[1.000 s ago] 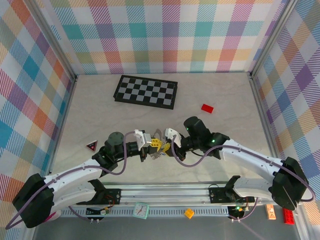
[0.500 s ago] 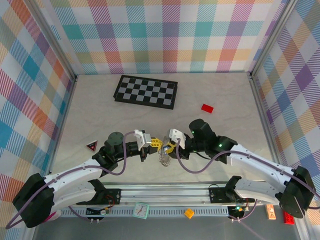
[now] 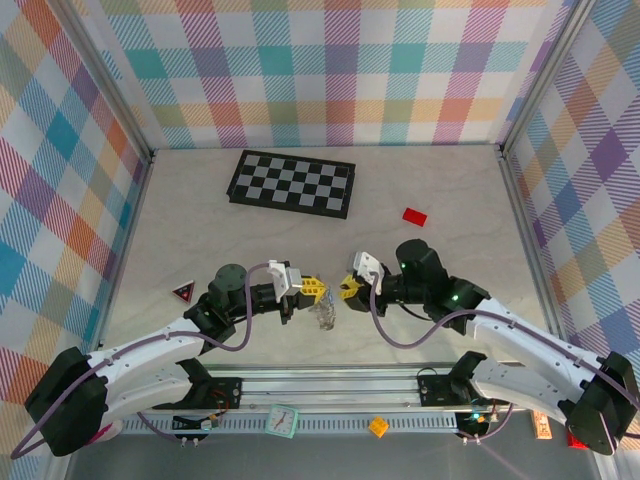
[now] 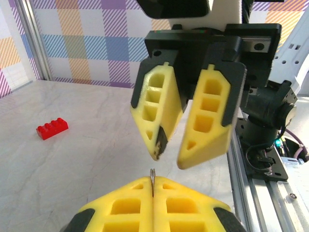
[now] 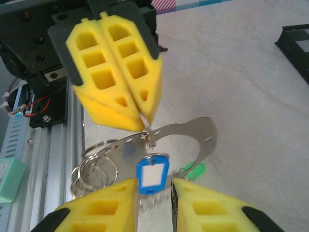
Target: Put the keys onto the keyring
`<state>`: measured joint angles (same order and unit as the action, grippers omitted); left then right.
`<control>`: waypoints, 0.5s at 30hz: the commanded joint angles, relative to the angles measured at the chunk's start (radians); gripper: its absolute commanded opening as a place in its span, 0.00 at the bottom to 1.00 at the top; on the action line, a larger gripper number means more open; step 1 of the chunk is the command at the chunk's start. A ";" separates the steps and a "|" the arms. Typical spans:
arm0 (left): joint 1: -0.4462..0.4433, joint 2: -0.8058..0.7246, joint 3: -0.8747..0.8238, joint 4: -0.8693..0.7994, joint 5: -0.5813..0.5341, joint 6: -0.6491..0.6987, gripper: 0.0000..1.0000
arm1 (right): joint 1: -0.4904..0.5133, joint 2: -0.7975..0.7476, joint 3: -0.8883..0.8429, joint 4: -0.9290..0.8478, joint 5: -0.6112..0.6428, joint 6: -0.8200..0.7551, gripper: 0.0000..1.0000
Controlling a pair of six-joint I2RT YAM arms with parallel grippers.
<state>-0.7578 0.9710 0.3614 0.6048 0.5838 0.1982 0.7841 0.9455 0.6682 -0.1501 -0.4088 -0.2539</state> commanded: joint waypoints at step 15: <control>-0.005 -0.014 0.001 0.064 0.050 -0.006 0.00 | -0.007 0.094 0.012 0.147 -0.170 0.042 0.27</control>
<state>-0.7578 0.9710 0.3614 0.6052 0.5953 0.1978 0.7788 1.0245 0.6682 -0.0517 -0.5251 -0.2234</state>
